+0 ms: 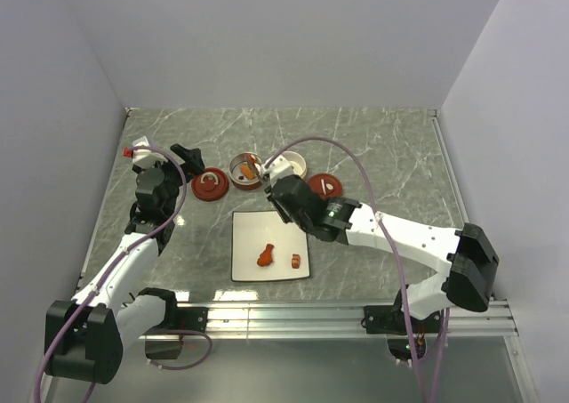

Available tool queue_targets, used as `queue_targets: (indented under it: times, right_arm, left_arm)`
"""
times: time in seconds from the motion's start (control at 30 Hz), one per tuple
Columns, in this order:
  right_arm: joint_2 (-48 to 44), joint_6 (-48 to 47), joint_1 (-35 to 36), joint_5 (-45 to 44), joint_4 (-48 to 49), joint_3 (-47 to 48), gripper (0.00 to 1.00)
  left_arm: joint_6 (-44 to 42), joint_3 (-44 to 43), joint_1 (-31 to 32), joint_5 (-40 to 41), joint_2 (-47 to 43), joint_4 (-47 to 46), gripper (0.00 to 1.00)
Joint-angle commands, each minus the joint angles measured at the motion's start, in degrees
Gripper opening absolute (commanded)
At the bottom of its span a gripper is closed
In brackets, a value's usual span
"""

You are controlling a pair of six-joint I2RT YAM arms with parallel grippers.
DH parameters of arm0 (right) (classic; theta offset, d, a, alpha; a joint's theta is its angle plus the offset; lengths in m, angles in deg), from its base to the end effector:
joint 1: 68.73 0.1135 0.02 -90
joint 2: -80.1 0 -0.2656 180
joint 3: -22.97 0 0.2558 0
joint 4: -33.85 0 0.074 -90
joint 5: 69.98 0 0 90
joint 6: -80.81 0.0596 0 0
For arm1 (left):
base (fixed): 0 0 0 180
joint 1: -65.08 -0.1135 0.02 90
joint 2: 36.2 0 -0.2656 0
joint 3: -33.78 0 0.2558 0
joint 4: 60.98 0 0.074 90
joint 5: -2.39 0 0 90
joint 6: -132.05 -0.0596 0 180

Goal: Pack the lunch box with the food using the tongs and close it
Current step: Place the food into the lunch box

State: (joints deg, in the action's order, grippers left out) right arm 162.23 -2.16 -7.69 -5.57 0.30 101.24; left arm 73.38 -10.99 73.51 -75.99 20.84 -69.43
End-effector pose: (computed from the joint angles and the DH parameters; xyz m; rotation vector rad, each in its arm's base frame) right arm 0.1873 0.2853 0.2818 -0.7589 2.0188 0.1894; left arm 0.2565 -0.0259 0.2732 -0.4789 1.5775 -0.3650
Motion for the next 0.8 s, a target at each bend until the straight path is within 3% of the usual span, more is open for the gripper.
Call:
queue_targets:
  times: [0.0,0.3,0.77]
  right_arm:
    - [2.15,-4.03,-2.23,2.90,4.17,4.28,0.30]
    - [9.62,-5.97,-5.31,7.65,3.81,9.47,0.30]
    - [13.93,-6.41,-7.33,9.50,3.47,12.54,0.34]
  left_arm:
    - [0.75,-1.23,-0.25,-0.54,-0.08,-2.94,0.99]
    - [0.92,-1.41,-0.25,-0.63,0.44,-3.03,1.00]
    - [0.84,-1.41,-0.25,-0.45,0.53,-3.03,0.99]
